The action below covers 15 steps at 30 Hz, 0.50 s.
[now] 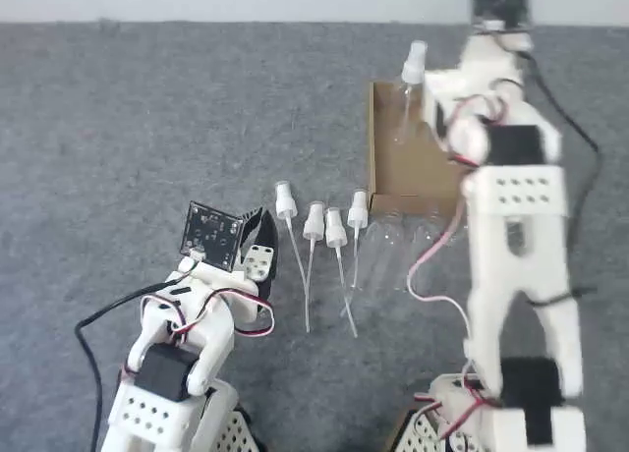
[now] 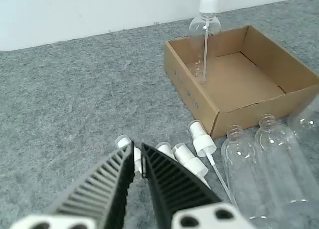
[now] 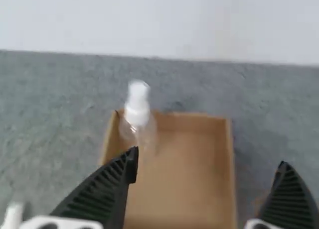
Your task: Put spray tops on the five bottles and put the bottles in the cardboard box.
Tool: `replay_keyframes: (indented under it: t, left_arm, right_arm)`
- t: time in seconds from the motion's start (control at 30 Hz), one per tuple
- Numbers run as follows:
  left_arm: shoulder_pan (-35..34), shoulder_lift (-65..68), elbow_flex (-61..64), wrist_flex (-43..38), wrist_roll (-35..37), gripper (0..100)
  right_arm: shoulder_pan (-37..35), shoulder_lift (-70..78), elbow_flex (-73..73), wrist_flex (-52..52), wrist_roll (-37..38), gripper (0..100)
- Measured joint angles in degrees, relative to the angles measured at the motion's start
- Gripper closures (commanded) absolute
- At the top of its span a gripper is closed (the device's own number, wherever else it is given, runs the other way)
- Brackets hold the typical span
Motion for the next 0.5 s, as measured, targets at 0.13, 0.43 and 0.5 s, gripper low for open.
replay_keyframes:
  t: [0.13, 0.43, 0.5]
  left_arm:
    - [0.0, 0.0, 0.0, 0.0, 0.0, 99]
    - [0.0, 0.0, 0.0, 0.0, 0.0, 99]
    - [0.0, 0.0, 0.0, 0.0, 0.0, 99]
  right_arm:
    - [7.8, -3.5, 0.0, 8.9, 0.0, 64.8]
    - [24.8, 3.2, 1.4, 16.7, 0.0, 64.5]
    - [27.0, 8.4, 1.4, 16.7, 0.0, 64.6]
